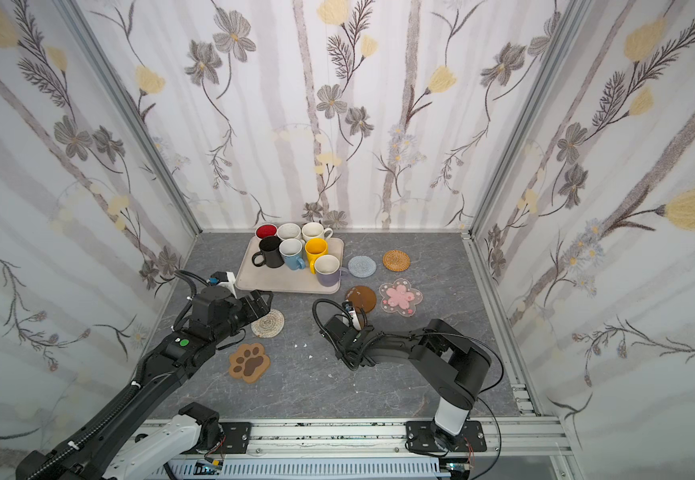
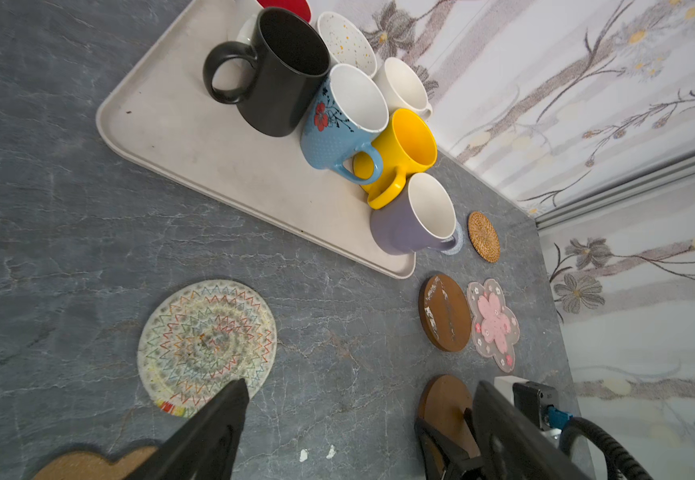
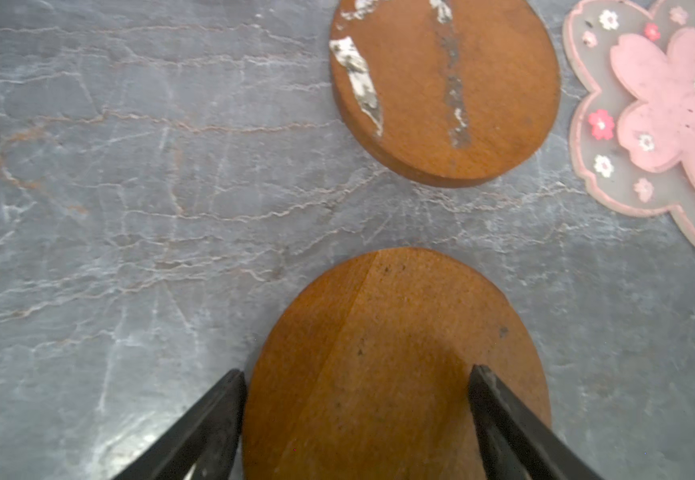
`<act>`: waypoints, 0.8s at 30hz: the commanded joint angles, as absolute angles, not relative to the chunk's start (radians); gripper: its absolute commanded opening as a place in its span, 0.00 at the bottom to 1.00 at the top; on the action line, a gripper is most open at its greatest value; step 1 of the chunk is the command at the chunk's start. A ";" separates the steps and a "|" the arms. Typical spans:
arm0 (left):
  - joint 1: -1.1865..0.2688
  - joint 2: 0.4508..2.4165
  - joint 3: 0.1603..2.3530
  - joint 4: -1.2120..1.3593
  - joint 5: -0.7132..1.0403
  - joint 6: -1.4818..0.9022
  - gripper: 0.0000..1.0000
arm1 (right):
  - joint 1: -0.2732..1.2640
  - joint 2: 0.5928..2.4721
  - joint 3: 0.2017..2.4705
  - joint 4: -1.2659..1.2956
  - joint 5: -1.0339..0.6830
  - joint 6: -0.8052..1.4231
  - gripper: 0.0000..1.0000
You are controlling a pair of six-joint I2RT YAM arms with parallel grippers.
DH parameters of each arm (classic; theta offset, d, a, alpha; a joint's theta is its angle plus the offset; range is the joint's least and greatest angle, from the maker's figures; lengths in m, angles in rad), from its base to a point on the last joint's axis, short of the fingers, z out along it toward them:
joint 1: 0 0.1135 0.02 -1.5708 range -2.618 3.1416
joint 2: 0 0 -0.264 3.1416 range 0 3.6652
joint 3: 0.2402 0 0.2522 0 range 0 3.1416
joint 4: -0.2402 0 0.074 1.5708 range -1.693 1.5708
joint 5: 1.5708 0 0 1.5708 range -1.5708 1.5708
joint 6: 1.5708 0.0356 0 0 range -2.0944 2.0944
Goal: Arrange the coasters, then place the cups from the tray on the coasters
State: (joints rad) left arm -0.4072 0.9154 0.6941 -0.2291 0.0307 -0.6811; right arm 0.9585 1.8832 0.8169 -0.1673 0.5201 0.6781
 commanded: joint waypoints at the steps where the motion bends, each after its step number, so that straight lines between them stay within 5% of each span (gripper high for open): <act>1: -0.428 0.940 0.713 -0.186 0.050 -0.670 0.87 | 0.939 1.887 0.767 -0.316 0.367 0.786 0.84; 24: -0.565 1.042 0.703 -0.123 -0.074 -0.730 0.86 | 0.698 1.918 0.621 -0.178 0.348 0.819 0.85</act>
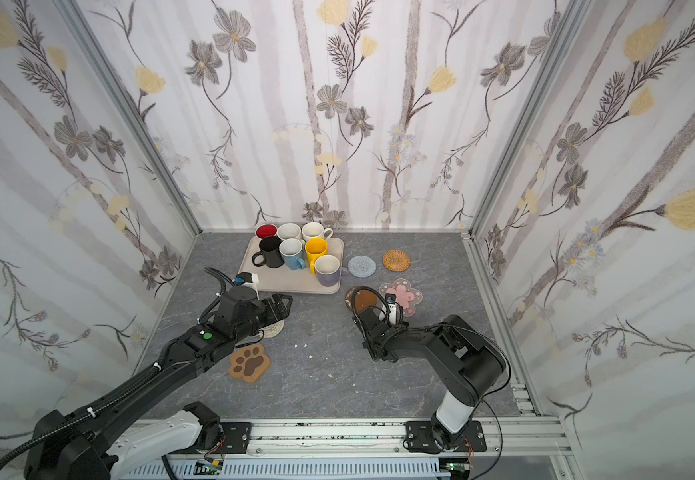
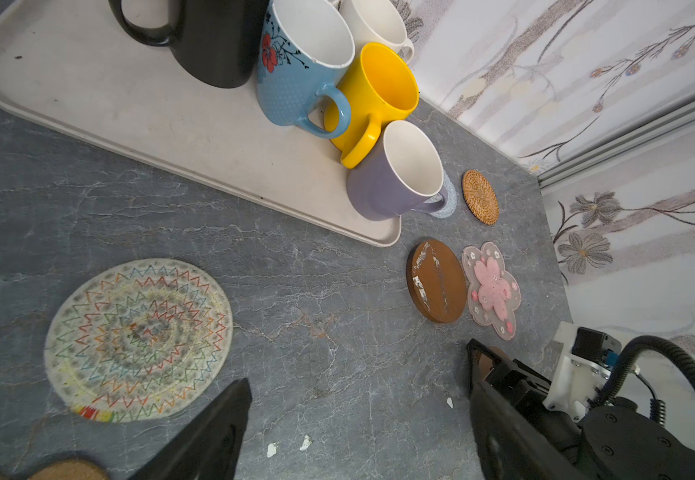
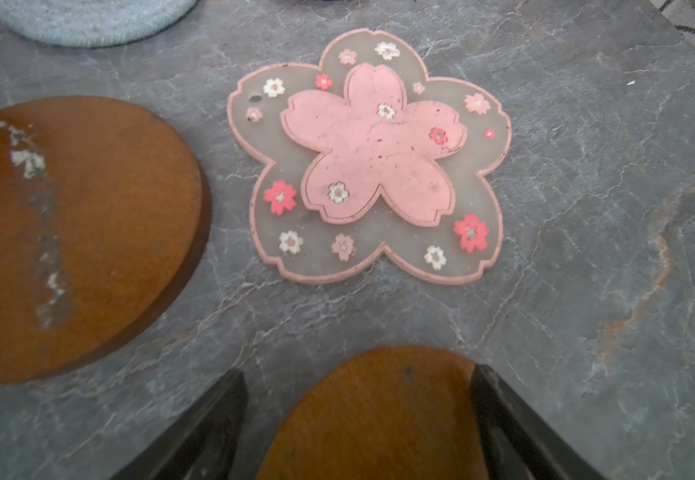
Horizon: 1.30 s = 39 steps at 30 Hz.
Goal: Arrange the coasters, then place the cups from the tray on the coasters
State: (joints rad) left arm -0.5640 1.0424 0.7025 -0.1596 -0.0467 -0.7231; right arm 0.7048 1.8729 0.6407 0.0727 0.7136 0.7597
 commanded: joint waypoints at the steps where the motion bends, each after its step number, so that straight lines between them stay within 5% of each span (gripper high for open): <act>1: -0.565 1.040 0.702 -0.124 -0.077 -0.728 0.85 | 0.698 1.915 0.620 -0.178 0.350 0.819 0.85; 9: -0.549 1.048 0.716 -0.127 -0.080 -0.720 0.86 | 0.701 1.744 0.594 -0.181 0.387 0.806 0.88; 19: -0.373 1.080 0.680 -0.152 -0.014 -0.732 0.74 | 0.800 1.503 0.623 -0.271 0.380 0.745 0.90; 39: -0.306 1.205 0.577 -0.078 -0.086 -0.795 0.67 | 0.799 1.648 0.558 -0.242 0.415 0.814 0.78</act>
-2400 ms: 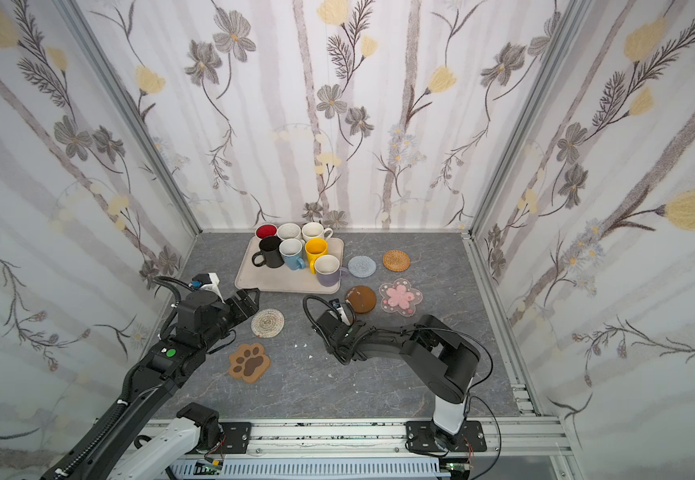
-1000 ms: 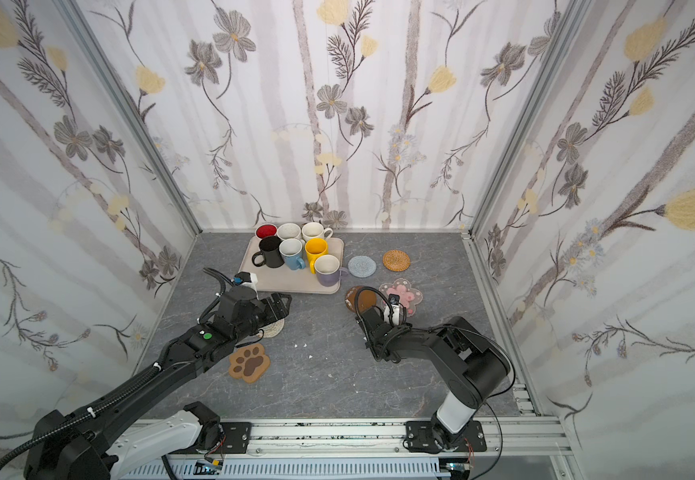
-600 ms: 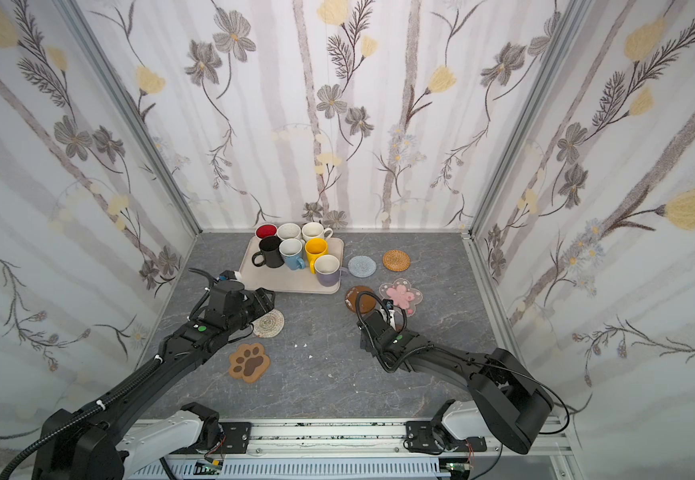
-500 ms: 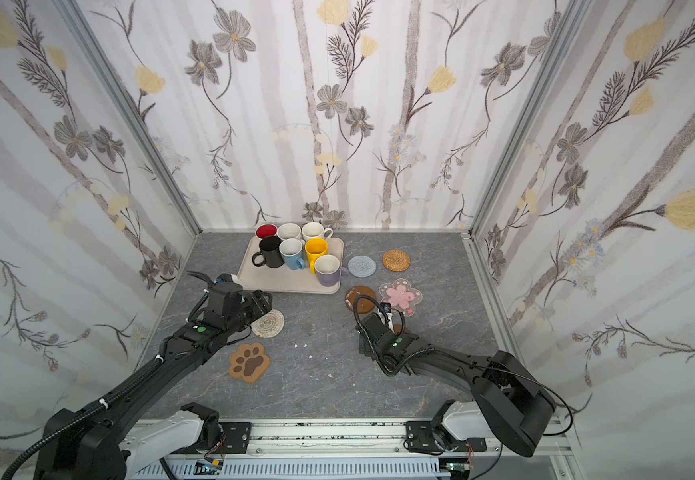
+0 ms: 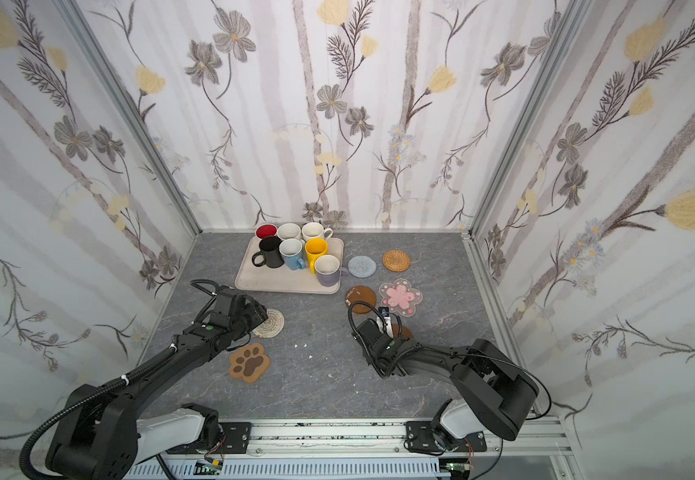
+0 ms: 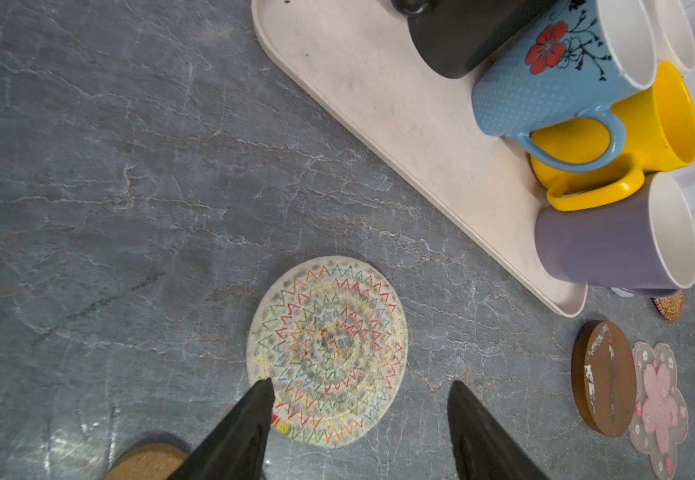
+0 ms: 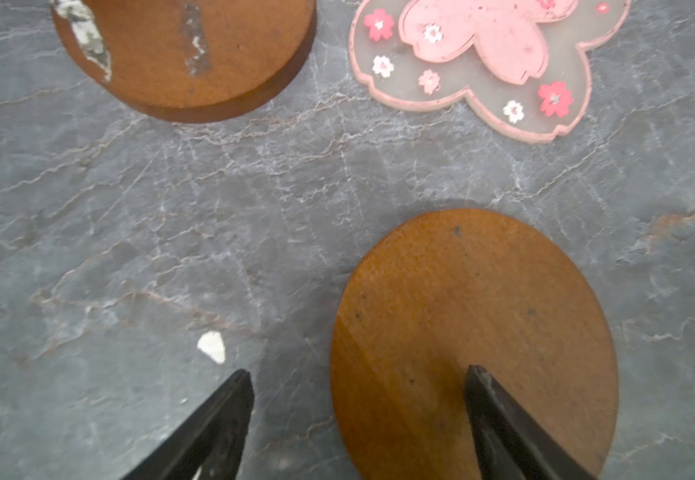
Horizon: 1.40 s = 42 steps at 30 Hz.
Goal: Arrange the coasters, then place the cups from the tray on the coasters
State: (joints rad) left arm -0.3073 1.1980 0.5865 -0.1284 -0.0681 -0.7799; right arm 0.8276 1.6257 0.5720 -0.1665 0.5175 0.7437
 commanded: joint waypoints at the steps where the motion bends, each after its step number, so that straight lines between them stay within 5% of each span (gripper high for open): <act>1: -0.305 1.210 0.574 -0.072 -0.087 -0.792 0.66 | 0.791 1.650 0.556 -0.243 0.421 0.822 0.78; 9: -0.286 1.252 0.545 -0.036 -0.104 -0.772 0.57 | 0.723 1.627 0.562 -0.222 0.433 0.807 0.72; 17: -0.201 1.281 0.541 -0.011 -0.108 -0.766 0.61 | 0.724 1.441 0.603 -0.250 0.408 0.738 0.84; 29: -0.163 1.352 0.583 0.017 -0.042 -0.737 0.46 | 0.724 1.082 0.605 -0.331 0.330 0.623 0.78; 42: -0.276 1.537 0.622 0.011 -0.093 -0.695 0.26 | 0.703 1.046 0.644 -0.312 0.301 0.567 0.79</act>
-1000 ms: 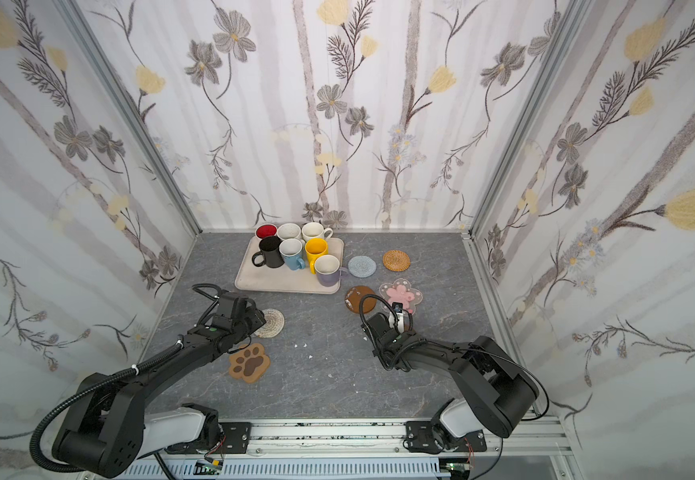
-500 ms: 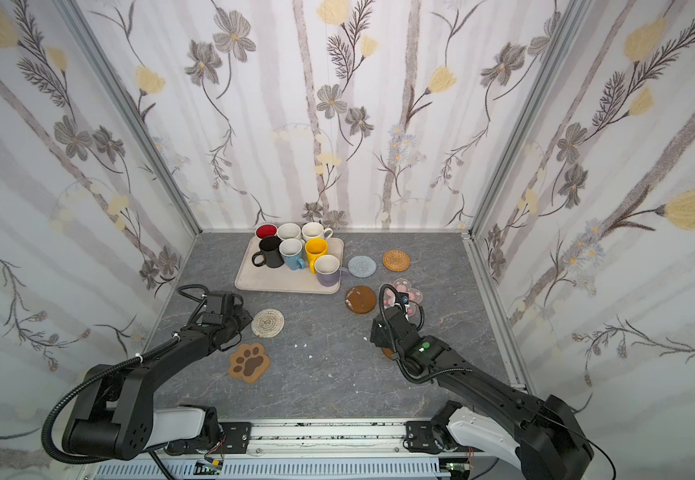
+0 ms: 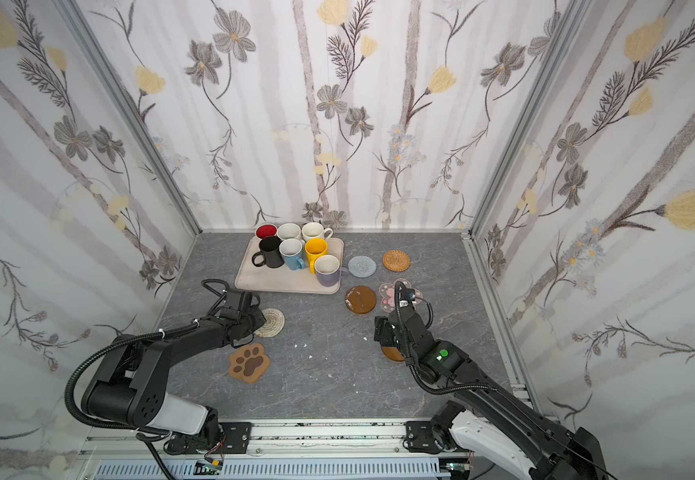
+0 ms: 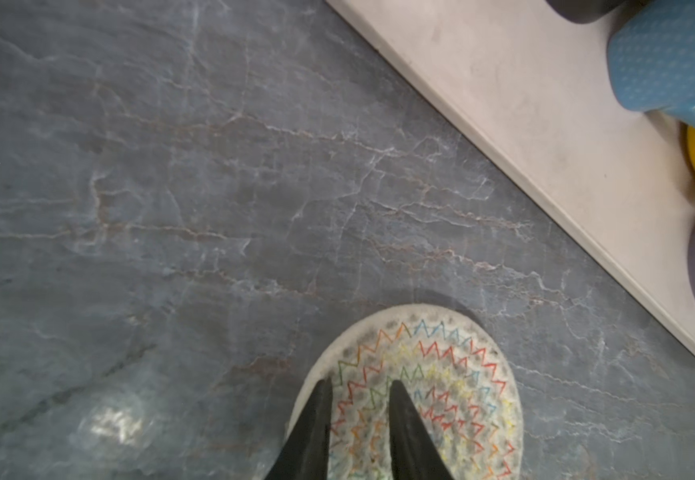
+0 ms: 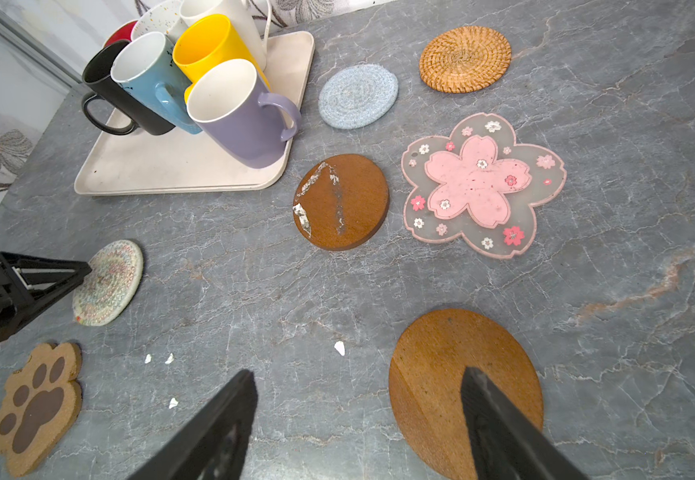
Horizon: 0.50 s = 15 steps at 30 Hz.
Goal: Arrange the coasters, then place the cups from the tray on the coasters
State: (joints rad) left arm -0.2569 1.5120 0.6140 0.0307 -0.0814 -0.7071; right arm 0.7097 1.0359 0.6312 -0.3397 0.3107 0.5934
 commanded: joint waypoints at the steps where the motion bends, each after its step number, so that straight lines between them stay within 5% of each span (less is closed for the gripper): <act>1: -0.292 1.551 0.631 0.008 -0.097 -0.693 0.25 | 0.699 1.049 0.644 -0.309 0.296 0.563 0.79; 15: -0.560 1.609 0.661 -0.038 -0.164 -0.749 0.23 | 0.615 1.024 0.607 -0.263 0.225 0.540 0.81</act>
